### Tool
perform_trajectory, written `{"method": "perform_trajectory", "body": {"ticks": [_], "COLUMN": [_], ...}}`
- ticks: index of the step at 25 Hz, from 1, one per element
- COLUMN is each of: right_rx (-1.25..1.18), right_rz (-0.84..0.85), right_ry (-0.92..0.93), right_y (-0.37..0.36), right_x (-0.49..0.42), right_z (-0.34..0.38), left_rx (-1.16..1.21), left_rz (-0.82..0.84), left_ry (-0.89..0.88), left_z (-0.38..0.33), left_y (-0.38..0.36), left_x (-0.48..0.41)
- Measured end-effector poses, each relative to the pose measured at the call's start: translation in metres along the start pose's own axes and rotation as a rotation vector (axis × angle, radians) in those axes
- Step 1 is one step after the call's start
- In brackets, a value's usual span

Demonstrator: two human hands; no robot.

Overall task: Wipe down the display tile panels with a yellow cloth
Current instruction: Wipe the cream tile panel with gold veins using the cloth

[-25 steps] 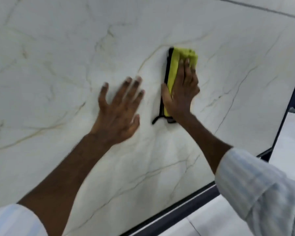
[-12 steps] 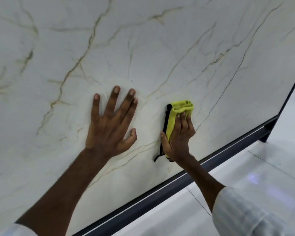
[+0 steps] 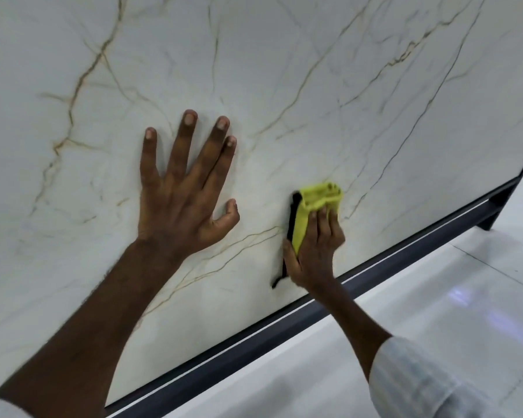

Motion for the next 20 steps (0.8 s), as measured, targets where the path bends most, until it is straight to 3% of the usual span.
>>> {"method": "perform_trajectory", "body": {"ticks": [3,5,9,12,14,16,20], "right_rx": [0.006,0.011,-0.093,-0.158,-0.131,-0.078,-0.045], "right_rz": [0.164,0.183,0.021,-0.111,-0.121,-0.050,0.250], "right_ry": [-0.071,-0.049,0.067,0.023,0.002,0.005,-0.095], "right_y": [-0.016,-0.018,0.000,0.011,0.002,-0.018,-0.038], "right_x": [0.083,0.087,0.013,-0.041,-0.026,0.034,0.155], "right_z": [-0.017,-0.022,0.014,0.043,0.041,0.026,-0.002], "left_rx": [0.125,0.094,-0.137,-0.090,-0.107,-0.123,-0.124], "left_rz": [0.024,0.062,0.085,0.035,0.033,0.014,-0.005], "left_ry": [0.083,0.182,0.123,0.142,0.154,0.151,0.156], "left_z": [0.004,0.005,0.005,0.004,0.004,0.003,0.002], "left_y": [0.007,0.003,-0.022,-0.023,-0.026,-0.026,-0.027], "left_x": [0.030,0.076,0.118,0.118,0.121,0.118,0.121]}}
Point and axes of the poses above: each hand's wrist, its own x-axis away from the middle knuckle, its own y-axis out of the back of the hand, z = x × y, the point moved 5 cm from there along -x, towards the middle knuckle, and after that the axes turned 5 degrees about z, right-handed, at the moved point
